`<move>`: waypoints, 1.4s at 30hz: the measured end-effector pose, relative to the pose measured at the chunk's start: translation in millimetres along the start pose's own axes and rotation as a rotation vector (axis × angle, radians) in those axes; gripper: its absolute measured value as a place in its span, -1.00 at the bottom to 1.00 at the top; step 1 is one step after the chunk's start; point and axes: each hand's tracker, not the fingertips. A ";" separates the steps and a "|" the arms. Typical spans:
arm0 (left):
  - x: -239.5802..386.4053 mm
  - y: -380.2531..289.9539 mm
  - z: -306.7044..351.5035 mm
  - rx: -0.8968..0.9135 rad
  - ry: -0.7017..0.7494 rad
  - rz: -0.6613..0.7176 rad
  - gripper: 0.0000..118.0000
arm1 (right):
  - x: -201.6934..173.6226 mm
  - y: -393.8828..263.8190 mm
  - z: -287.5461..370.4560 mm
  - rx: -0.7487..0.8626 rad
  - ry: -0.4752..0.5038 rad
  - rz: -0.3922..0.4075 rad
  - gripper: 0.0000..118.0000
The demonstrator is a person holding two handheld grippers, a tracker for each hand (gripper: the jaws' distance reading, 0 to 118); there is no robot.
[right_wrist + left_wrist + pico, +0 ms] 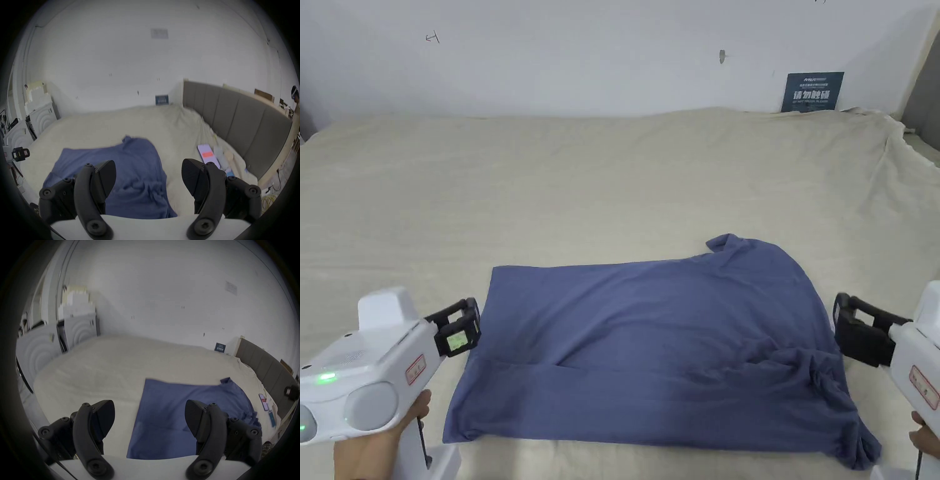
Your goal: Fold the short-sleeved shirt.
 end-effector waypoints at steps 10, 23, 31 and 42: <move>37.6 2.1 26.1 0.200 -0.021 -0.057 -0.93 | -30.3 2.2 18.5 0.194 -0.039 0.049 -0.99; 35.3 12.3 3.3 0.143 -0.108 -0.049 -1.00 | -25.8 0.4 -8.1 0.182 0.016 0.052 -1.00; 33.6 44.4 -70.6 0.053 -0.138 -0.061 -1.00 | -30.5 11.5 -52.4 0.149 0.020 0.063 -1.00; 24.9 65.2 -247.1 -0.260 -0.131 -0.096 -1.00 | -39.3 18.9 -127.3 0.087 -0.007 0.080 -1.00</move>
